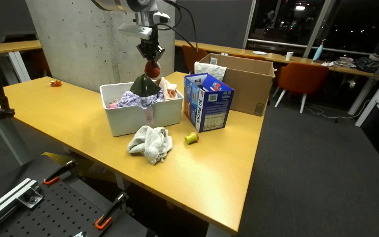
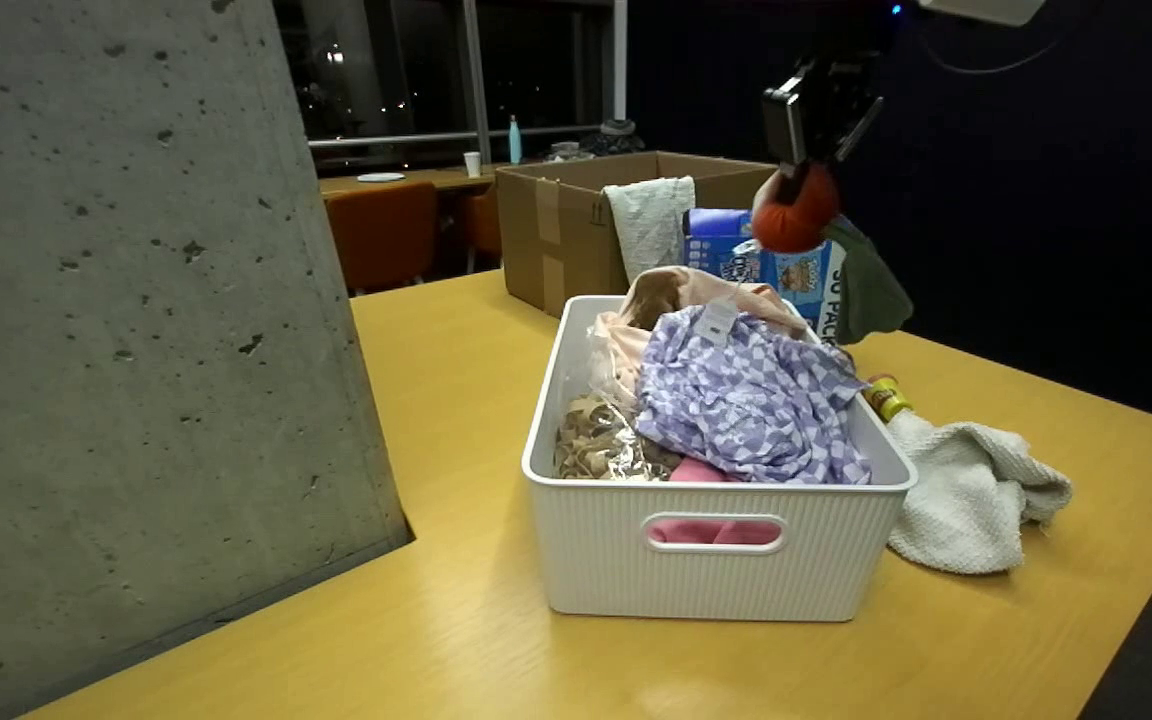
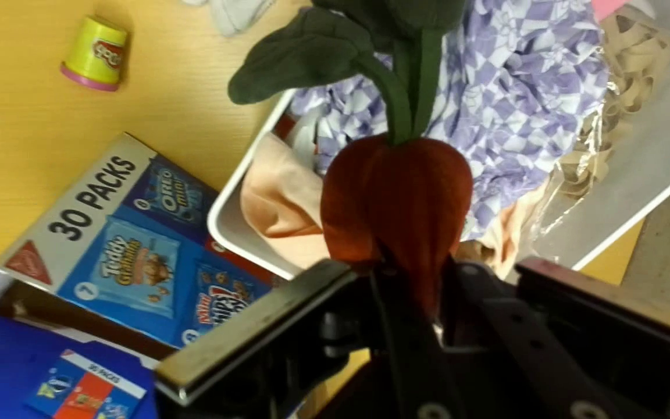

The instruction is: Remove the white towel, the yellow container and turnip plushie from the basket

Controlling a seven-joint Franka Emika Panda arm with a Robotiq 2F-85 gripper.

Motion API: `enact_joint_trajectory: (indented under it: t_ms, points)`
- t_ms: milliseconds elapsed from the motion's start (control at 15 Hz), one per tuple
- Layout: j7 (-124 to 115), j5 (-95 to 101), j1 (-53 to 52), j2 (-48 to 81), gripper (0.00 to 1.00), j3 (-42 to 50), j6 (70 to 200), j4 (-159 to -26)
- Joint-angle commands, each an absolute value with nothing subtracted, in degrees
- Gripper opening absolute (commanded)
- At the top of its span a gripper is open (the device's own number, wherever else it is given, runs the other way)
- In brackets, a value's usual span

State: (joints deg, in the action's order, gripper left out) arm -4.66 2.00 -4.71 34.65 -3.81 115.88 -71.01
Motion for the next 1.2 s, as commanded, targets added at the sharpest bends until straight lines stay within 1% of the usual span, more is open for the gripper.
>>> enact_joint_trajectory:
  t_ms: [0, 200, 600, 933, 1133]
  points:
    - [-4.5, -0.4, -1.9, 27.7, 0.03, -2.1, 115.2, -79.0]
    - [-3.3, -1.5, 0.6, 28.8, 0.03, -0.9, 111.8, -77.5]
    - [-0.3, -4.5, 5.7, 36.9, 0.03, 0.6, 101.2, -65.9]
    - [-1.2, -3.9, 7.0, 45.1, 0.03, 1.2, 92.6, -51.6]
    - [-1.6, -3.0, 6.8, 49.3, 0.03, 1.6, 90.5, -43.7]
